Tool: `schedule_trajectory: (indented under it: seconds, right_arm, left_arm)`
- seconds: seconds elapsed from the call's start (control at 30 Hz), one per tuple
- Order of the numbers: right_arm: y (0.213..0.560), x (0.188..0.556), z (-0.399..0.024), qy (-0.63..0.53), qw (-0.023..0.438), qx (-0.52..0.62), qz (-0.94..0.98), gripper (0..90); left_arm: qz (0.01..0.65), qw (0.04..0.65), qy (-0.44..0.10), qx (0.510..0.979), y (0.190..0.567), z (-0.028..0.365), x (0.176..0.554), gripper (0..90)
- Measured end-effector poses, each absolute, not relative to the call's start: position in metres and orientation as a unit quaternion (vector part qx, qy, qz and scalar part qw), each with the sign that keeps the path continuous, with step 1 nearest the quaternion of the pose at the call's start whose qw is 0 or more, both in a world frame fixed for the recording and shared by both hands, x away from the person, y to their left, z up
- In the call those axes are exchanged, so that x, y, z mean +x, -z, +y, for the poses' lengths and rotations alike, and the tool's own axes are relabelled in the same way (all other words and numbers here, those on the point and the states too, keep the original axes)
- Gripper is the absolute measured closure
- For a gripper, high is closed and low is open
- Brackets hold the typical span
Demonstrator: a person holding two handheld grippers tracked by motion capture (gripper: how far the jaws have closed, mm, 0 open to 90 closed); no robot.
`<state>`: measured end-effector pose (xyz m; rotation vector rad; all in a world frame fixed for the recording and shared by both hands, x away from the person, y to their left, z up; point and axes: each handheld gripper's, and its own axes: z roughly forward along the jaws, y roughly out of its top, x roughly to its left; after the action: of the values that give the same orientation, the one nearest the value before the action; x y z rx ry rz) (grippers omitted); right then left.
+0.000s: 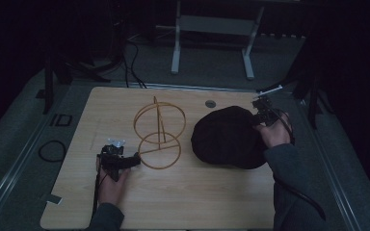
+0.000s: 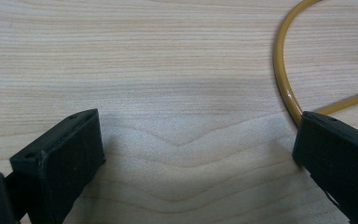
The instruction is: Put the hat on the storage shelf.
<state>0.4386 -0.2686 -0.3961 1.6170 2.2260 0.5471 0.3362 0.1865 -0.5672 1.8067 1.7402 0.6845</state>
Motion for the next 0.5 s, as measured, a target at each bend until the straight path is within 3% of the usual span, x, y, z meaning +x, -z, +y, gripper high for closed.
schedule_trajectory:
  seconds: [0.5]
  right_arm:
    - [0.379, 0.448, -0.286, -0.218, 0.146, 0.586, 0.767, 73.6]
  left_arm:
    - [0.645, 0.268, -0.253, 0.669, 0.567, 0.186, 0.336, 1.2]
